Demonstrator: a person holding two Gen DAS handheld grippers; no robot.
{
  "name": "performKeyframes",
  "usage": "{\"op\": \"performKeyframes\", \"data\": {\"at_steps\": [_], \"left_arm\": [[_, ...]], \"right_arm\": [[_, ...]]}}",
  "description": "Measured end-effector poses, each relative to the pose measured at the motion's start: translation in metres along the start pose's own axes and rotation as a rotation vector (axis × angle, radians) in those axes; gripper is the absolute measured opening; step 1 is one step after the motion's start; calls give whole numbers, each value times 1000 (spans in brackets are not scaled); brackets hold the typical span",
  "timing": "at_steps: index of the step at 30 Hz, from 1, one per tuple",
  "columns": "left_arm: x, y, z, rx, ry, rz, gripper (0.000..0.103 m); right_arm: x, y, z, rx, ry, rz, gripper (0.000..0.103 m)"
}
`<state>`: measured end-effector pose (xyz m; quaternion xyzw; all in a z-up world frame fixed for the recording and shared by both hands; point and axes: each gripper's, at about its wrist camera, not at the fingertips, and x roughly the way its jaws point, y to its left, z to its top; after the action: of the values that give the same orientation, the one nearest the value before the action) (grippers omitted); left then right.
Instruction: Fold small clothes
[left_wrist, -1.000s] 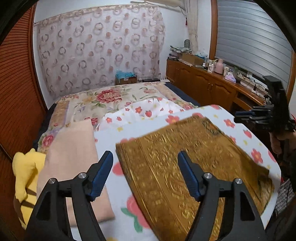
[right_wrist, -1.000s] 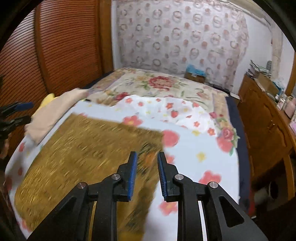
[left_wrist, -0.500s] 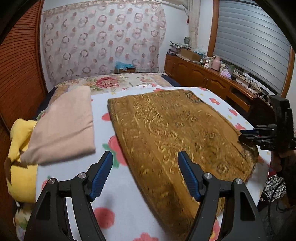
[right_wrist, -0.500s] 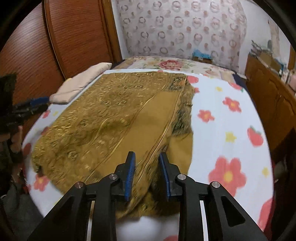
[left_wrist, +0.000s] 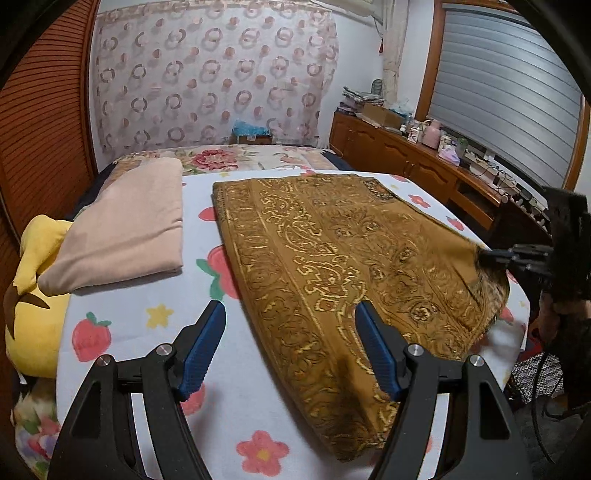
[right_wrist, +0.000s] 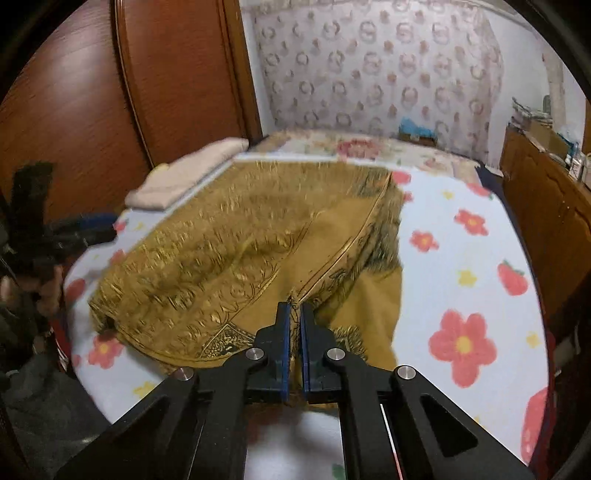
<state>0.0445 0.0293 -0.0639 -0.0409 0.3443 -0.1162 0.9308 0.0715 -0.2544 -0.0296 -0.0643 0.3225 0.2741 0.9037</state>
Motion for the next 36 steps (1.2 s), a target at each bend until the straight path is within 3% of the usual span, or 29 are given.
{"op": "performKeyframes", "data": {"at_steps": [7,19,21,24,29,34,36], "left_arm": [[3,-9,-5,17,25,-9,73],[12,-11,-17,19,77,-4,73],[13,-12,-17,21,79,-2,73],[13,-13,-16,24,81,2,73],[15,-15,-17,27,86,5,73],[20,-14,-22,24,112,7,73],[21,-12,-26,15,131,-12,66]], "right_arm": [[-6,-28,-12,69,15,-57,4],[-5,-12,-16,49,13,-78,7],[-7,-10,-13,44,3,-90,26],[-7,-10,-11,39,-17,-83,46],[8,-6,-11,32,-13,-82,60],[32,-14,-17,55,47,-110,62],[41,-19,-22,71,80,-139,64]]}}
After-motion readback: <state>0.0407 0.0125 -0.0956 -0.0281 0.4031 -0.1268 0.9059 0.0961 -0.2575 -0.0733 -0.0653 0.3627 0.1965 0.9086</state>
